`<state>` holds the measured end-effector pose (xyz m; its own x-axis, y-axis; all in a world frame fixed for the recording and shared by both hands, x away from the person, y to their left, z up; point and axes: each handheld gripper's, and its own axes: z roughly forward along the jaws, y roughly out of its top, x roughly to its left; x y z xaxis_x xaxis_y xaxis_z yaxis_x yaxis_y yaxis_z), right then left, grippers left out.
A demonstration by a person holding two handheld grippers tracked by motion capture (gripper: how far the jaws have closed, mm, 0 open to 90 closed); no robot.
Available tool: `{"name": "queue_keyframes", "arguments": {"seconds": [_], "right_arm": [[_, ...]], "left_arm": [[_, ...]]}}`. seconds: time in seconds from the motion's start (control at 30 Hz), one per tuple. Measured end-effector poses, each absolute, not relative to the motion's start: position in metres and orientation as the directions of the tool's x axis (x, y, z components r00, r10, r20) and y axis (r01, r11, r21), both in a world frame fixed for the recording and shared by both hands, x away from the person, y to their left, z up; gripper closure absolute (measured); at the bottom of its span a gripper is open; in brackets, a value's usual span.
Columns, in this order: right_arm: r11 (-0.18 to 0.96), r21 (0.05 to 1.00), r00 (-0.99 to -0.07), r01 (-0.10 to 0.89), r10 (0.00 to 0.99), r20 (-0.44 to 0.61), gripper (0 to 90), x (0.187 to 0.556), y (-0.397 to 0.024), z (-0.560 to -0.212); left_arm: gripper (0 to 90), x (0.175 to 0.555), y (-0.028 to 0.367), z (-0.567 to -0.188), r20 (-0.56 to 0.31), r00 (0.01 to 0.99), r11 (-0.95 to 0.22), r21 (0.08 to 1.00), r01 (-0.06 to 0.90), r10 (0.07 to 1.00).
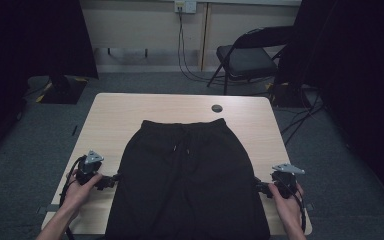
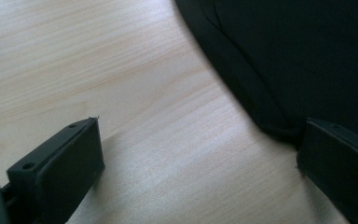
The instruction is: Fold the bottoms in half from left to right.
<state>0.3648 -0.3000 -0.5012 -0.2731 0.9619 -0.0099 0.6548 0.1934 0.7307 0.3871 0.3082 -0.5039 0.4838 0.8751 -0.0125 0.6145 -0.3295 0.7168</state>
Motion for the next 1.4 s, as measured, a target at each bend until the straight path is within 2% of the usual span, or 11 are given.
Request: {"name": "queue_keyframes", "arguments": {"seconds": [0.47,0.5,0.53,0.67,0.77,0.9,0.93,1.0,1.1,1.27,1.4], "right_arm": [[0.187,0.715,-0.258,0.673,0.966,-0.01,11.7,0.366,-0.298,-0.499],[0.185,0.714,-0.259,0.675,0.966,-0.005,13.3,0.365,-0.298,-0.498],[0.181,0.713,-0.257,0.678,0.966,-0.001,14.0,0.365,-0.299,-0.498],[0.162,0.71,-0.249,0.685,0.968,0.019,17.0,0.365,-0.299,-0.493],[0.145,0.739,-0.253,0.658,0.967,0.036,17.9,0.365,-0.295,-0.484],[0.159,0.763,-0.313,0.627,0.948,0.059,20.7,0.362,-0.273,-0.468],[0.163,0.77,-0.328,0.618,0.943,0.064,22.5,0.361,-0.266,-0.465],[0.169,0.774,-0.348,0.61,0.935,0.071,23.4,0.36,-0.26,-0.462],[0.194,0.791,-0.407,0.58,0.91,0.075,23.9,0.356,-0.24,-0.451],[0.266,0.797,-0.522,0.543,0.85,0.071,30.4,0.354,-0.191,-0.435],[0.305,0.799,-0.583,0.519,0.809,0.07,36.8,0.355,-0.16,-0.43]], "left_arm": [[2.2,0.384,0.308,-0.501,-0.011,0.464,-0.322,0.706,0.631,0.886],[6.8,0.384,0.31,-0.498,-0.01,0.471,-0.331,0.699,0.635,0.882],[17.7,0.383,0.314,-0.494,-0.018,0.448,-0.315,0.686,0.656,0.894],[17.3,0.384,0.318,-0.493,-0.04,0.431,-0.292,0.68,0.673,0.901],[22.7,0.384,0.316,-0.49,-0.049,0.422,-0.285,0.668,0.688,0.905],[24.6,0.383,0.311,-0.478,-0.016,0.425,-0.307,0.668,0.678,0.905],[25.6,0.382,0.304,-0.473,0.003,0.466,-0.349,0.668,0.657,0.885],[28.9,0.381,0.3,-0.471,0.008,0.476,-0.357,0.673,0.648,0.88],[28.7,0.38,0.287,-0.46,0.051,0.532,-0.417,0.686,0.596,0.845],[35.3,0.393,0.268,-0.448,-0.014,0.592,-0.387,0.745,0.544,0.806],[38.5,0.401,0.254,-0.445,-0.014,0.619,-0.401,0.75,0.527,0.786]]}}
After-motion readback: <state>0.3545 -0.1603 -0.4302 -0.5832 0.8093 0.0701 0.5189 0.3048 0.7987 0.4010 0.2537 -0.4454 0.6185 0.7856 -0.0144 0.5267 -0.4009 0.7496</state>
